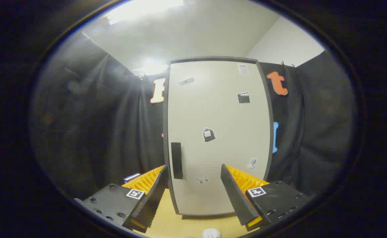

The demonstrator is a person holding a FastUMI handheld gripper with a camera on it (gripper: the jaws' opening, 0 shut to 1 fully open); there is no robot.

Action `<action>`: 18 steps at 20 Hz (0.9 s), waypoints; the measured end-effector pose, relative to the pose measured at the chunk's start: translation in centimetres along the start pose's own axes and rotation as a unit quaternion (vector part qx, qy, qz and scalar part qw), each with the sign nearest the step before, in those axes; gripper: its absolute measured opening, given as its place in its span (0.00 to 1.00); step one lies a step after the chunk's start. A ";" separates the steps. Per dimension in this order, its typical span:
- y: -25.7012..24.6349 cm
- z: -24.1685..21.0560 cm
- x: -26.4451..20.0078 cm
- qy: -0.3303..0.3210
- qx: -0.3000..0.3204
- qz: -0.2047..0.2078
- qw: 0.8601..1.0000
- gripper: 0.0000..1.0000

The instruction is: Open the shoe cabinet door, grab the shoes and put them into the shoe cabinet, then close the shoe cabinet door.

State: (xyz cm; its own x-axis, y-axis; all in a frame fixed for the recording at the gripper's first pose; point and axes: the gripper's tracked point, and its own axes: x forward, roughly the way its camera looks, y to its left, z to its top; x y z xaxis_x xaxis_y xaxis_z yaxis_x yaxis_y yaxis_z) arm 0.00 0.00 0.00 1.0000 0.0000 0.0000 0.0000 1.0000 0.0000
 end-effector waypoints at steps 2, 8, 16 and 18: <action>0.7 -0.4 0.9 0.005 0.002 -0.003 1.000 0.97; 2.0 -1.6 3.3 0.021 0.012 -0.013 1.000 0.97; 1.7 -2.2 5.0 0.031 0.024 -0.016 0.999 0.97; 1.8 -2.4 5.4 0.034 0.027 -0.014 0.999 0.97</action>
State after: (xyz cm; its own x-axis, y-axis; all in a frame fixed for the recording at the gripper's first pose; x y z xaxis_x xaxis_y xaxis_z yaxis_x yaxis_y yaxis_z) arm 5.40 1.85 -2.38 0.9973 -0.0262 -0.0681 0.0299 0.9981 0.0536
